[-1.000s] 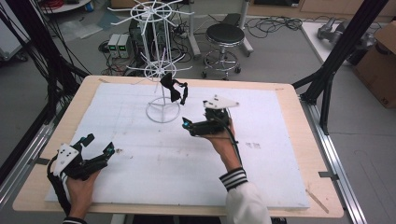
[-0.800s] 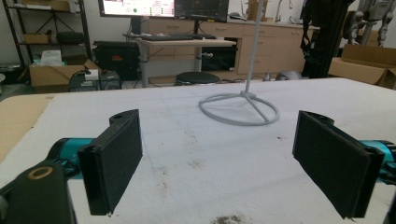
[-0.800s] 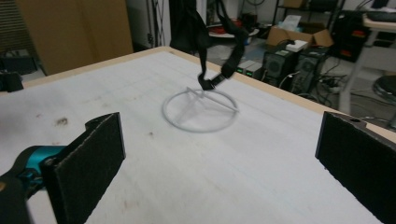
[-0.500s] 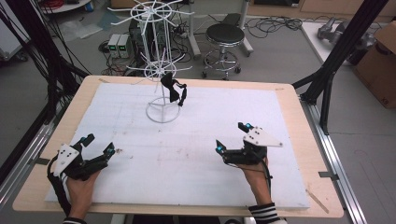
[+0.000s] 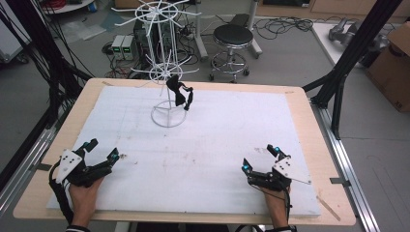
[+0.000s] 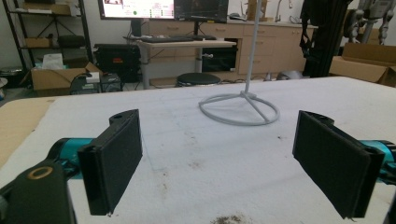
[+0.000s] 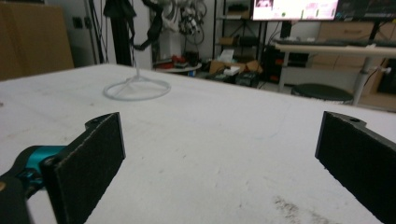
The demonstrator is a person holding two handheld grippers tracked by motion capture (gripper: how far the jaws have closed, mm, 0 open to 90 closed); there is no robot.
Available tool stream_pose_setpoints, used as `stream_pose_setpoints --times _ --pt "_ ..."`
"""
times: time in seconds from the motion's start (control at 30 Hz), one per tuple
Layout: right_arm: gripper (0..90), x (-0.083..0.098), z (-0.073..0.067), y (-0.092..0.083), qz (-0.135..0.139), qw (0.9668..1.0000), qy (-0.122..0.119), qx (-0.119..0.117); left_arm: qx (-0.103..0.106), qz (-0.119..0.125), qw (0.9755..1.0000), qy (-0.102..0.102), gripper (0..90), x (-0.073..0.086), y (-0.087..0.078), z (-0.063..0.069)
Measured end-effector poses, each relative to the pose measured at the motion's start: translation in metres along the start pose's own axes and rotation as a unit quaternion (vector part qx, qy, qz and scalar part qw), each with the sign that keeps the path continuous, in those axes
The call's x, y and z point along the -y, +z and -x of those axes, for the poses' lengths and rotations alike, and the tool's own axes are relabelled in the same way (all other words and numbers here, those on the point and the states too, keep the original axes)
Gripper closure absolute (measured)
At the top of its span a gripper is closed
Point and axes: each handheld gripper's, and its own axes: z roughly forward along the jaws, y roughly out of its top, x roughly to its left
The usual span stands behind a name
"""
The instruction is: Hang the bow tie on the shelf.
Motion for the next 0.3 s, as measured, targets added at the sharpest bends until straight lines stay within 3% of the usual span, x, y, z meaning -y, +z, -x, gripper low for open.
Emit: stream_pose_setpoints --times 0.3 --pt "0.4 0.0019 -0.0016 -0.0024 -0.002 0.9997 -0.017 0.02 -0.001 0.0 1.0 -0.001 16.1 0.0 -0.0001 -0.0002"
